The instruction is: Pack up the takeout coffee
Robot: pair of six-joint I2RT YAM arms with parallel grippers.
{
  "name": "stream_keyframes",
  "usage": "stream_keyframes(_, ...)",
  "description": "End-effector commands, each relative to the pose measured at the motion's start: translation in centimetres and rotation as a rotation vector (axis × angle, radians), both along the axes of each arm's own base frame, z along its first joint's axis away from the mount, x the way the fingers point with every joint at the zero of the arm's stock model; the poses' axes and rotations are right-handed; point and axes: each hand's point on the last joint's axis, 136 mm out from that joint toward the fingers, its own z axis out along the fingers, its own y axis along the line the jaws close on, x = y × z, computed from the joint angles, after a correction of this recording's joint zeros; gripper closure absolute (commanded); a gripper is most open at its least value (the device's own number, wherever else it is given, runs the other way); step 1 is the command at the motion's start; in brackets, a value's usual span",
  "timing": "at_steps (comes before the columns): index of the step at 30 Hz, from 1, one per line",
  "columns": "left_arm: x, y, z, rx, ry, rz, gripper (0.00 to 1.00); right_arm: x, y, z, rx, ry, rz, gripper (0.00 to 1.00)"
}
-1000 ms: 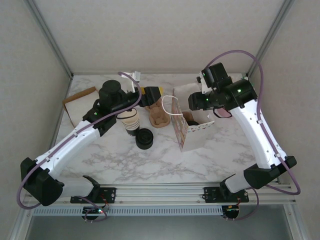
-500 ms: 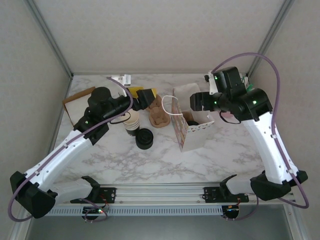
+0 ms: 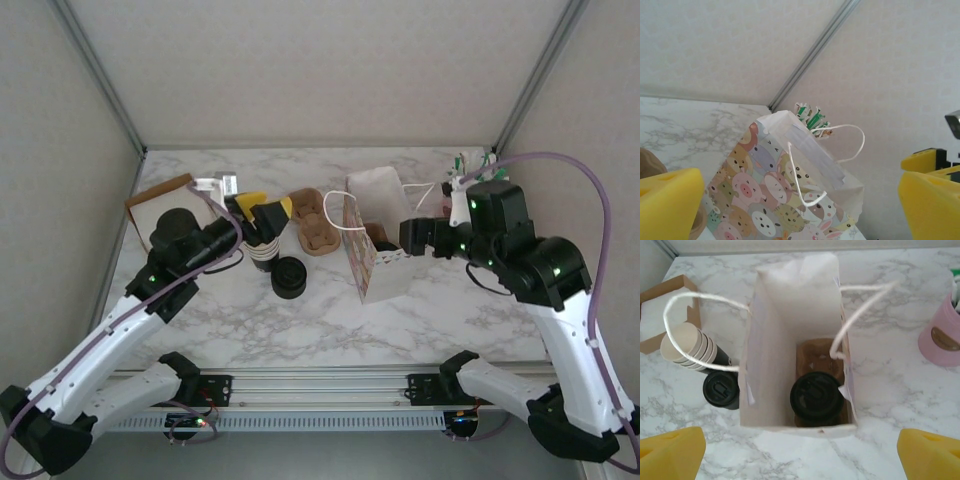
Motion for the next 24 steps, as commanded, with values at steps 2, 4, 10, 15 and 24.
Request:
stream_keyframes(2,-0.6,0.8,-0.7,-0.002,-0.017,0.032,0.0,-1.1,-0.8,-1.2,0.04,-0.006,-0.035,0.01)
stream_keyframes(4,-0.2,0.6,-1.5,0.013,0.01,0.036,0.0,-1.3,-1.6,-1.9,0.032,-0.008,-0.073,0.01)
stream_keyframes(10,1.7,-0.8,-2.4,0.034,0.072,0.022,0.0,-1.0,-4.2,-3.3,-0.017,-0.02,-0.219,0.01)
stream_keyframes(15,3.7,-2.5,-1.7,0.048,0.094,0.001,0.0,-0.7,-5.5,-2.6,-0.069,-0.047,-0.268,0.01)
stream_keyframes(24,6.9,-5.4,0.3,0.05,0.061,-0.041,0.01,2.6,-7.0,-0.4,-0.188,-0.055,-0.387,0.01)
